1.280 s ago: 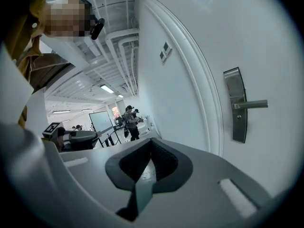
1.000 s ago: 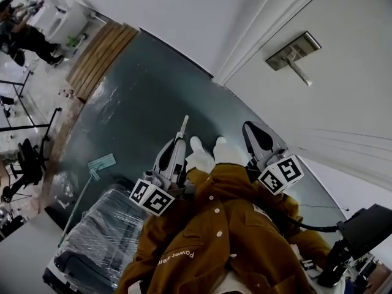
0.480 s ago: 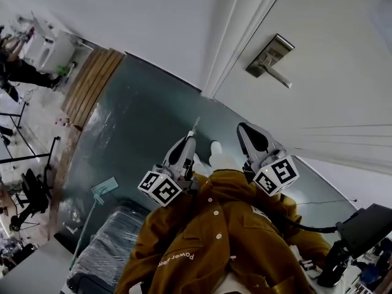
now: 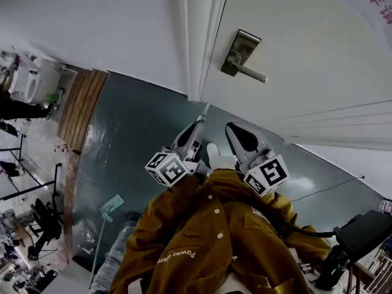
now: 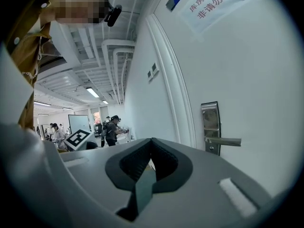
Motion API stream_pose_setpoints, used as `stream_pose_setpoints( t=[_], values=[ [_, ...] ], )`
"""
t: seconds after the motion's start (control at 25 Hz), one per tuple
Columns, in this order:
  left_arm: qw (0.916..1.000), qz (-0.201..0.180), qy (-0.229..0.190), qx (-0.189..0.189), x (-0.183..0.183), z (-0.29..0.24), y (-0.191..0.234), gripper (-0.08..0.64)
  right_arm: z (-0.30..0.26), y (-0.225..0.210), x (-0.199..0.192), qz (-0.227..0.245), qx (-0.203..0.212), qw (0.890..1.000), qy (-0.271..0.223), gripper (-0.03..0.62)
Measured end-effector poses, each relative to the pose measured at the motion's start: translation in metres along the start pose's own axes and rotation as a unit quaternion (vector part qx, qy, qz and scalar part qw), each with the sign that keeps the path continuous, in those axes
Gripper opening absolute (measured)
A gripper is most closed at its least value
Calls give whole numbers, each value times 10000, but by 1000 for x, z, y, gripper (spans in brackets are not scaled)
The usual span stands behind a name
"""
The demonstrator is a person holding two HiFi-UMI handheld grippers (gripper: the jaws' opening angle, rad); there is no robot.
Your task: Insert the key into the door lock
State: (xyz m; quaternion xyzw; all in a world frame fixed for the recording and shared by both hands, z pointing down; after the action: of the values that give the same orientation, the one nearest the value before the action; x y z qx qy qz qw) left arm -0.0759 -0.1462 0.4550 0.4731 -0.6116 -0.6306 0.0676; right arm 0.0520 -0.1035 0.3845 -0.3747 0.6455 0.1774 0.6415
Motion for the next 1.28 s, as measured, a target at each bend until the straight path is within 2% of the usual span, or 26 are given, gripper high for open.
stream_pose_setpoints(
  t=[0.24, 0.6, 0.84, 1.04, 1.28],
  values=[
    [9996, 135, 249, -58, -7, -72, 12, 25, 20, -21, 1, -57, -268, 9996, -119, 6],
    [9958, 754, 516, 87, -19, -161, 41, 25, 42, -41, -1, -186, -584, 9979, -224, 8],
    [9916, 1106, 643, 203, -25, -195, 55, 25, 50, -54, -5, -274, -650, 9973, -197, 8],
    [9901, 1175, 740, 212, -25, -215, 51, 25, 52, -65, -4, -342, -629, 9973, -130, 8],
    [9881, 1391, 624, 193, -22, -223, 43, 25, 53, -69, 0, -422, -577, 9974, -15, 8]
  ],
)
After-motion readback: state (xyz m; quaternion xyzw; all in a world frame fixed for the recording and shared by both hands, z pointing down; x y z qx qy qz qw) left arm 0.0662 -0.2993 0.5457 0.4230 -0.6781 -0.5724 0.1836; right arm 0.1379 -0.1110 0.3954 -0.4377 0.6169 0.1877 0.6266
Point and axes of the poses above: the fingertips, and each gripper's own axes: z backward along the fingers, y to its left, x out of its top, the point moved 5 cm from there along z, backward along the fingers, and after that the axes turned 12 degrees about x, right-handed, at the moved point
